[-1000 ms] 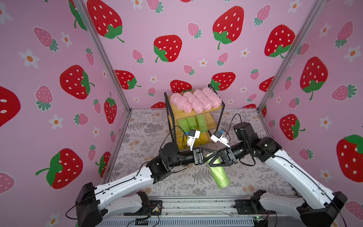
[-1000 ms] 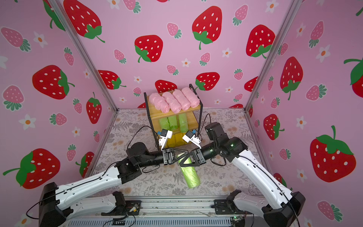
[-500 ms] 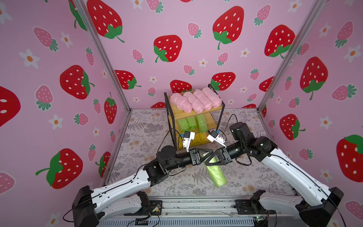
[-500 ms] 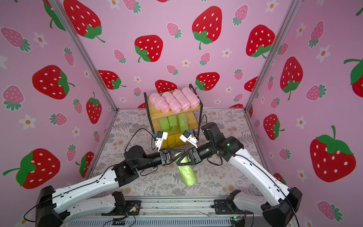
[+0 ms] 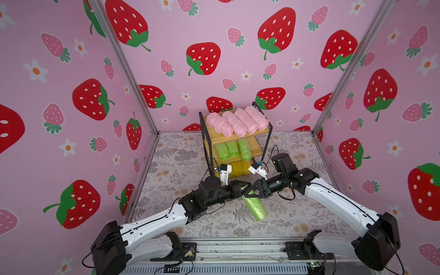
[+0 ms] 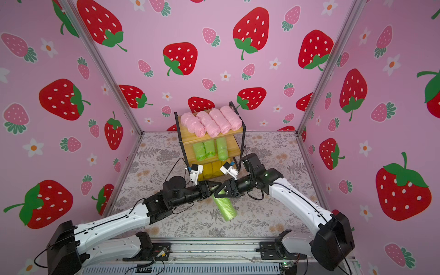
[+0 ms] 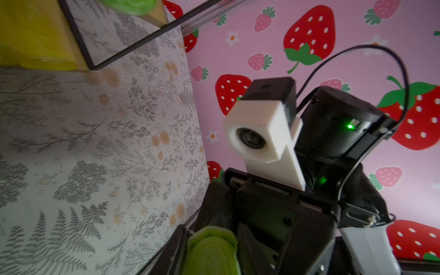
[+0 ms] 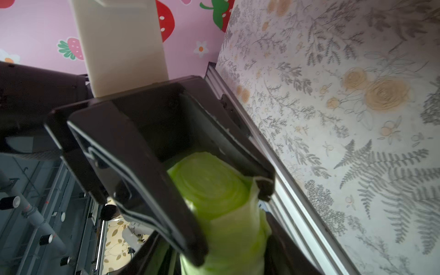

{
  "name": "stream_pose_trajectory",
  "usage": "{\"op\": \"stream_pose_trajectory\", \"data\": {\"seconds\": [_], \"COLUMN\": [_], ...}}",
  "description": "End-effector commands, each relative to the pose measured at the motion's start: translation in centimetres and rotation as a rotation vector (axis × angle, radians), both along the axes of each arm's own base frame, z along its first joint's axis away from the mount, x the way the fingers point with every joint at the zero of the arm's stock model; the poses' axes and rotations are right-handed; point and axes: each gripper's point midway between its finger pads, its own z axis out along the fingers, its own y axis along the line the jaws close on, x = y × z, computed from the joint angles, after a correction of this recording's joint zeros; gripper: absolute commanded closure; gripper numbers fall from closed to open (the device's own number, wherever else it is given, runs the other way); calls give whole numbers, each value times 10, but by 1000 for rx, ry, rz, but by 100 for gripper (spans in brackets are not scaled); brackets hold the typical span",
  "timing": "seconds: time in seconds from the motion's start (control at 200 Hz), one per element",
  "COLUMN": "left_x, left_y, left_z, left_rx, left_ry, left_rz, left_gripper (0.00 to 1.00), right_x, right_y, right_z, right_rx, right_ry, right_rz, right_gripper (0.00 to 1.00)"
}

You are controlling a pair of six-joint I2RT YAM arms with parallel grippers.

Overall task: Sort the rolls of trash bags by color and place them on the shelf
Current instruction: Pick up the roll of trash bags from the center of the board.

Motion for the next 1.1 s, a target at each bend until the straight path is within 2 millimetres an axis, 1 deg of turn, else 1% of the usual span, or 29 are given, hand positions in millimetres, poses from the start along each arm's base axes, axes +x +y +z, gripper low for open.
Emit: {"op": "stream_pose_trajectory", "data": {"seconds": [0.0, 0.06, 0.135, 0.21, 0.295, 0.42, 0.51, 0.525, 0.57, 0.665, 0.745, 0.83, 0.85, 0.865, 0.88, 0.885, 0.89, 0.9, 0.905, 0.92, 0.976, 1.096], "left_x": [-4, 0, 1, 1, 1, 3, 3, 6, 8, 10, 13, 18, 18, 19, 20, 20, 20, 20, 21, 21, 23, 23], "left_y": [3, 5, 5, 5, 6, 12, 20, 23, 28, 42, 56, 74, 78, 81, 83, 85, 85, 87, 88, 91, 100, 113], "left_z": [-50, -72, -93, -106, -109, -98, -84, -81, -73, -59, -49, -38, -37, -36, -35, -34, -34, -34, -33, -32, -30, -23], "left_rx": [126, 172, 217, 246, 260, 270, 265, 269, 260, 248, 220, 171, 158, 149, 139, 135, 130, 125, 121, 110, 75, 12], "left_ry": [65, 94, 123, 140, 145, 120, 91, 78, 60, 37, 25, 20, 21, 24, 24, 23, 23, 25, 26, 27, 35, 46], "left_rz": [-21, -13, -13, -20, -20, 2, 23, 50, 73, 135, 212, 311, 333, 350, 366, 372, 377, 388, 393, 407, 459, 522], "left_gripper": [100, 100, 100, 100, 100, 100, 100, 100, 100, 100, 100, 100, 100, 100, 100, 100, 100, 100, 100, 100, 100, 100], "right_x": [36, 46, 59, 67, 70, 68, 65, 65, 64, 55, 46, 38, 35, 33, 32, 30, 30, 30, 31, 27, 21, 15], "right_y": [-1, -4, -11, -18, -26, -42, -57, -59, -66, -73, -75, -72, -69, -66, -64, -63, -63, -61, -61, -59, -50, -31], "right_z": [-23, -41, -61, -69, -69, -64, -60, -59, -57, -41, -25, -9, -5, -1, 3, 4, 5, 3, 3, 10, 16, 8], "right_rx": [-15, -46, -86, -98, -100, -129, -129, -133, -147, -131, -95, -46, -28, -13, 1, 5, 7, 4, 3, 27, 66, 82], "right_ry": [-53, -43, -21, -6, -12, -3, 41, 43, 36, -6, 0, -13, -22, -32, -50, -50, -53, -57, -55, -80, -102, -87], "right_rz": [-75, -90, -122, -148, -172, -232, -296, -309, -352, -403, -435, -459, -460, -461, -464, -464, -469, -473, -481, -486, -493, -483], "right_gripper": [39, 38, 38, 37, 36, 34, 33, 33, 33, 34, 34, 31, 28, 21, 11, 9, 4, 1, 0, 1, 1, 1]}}
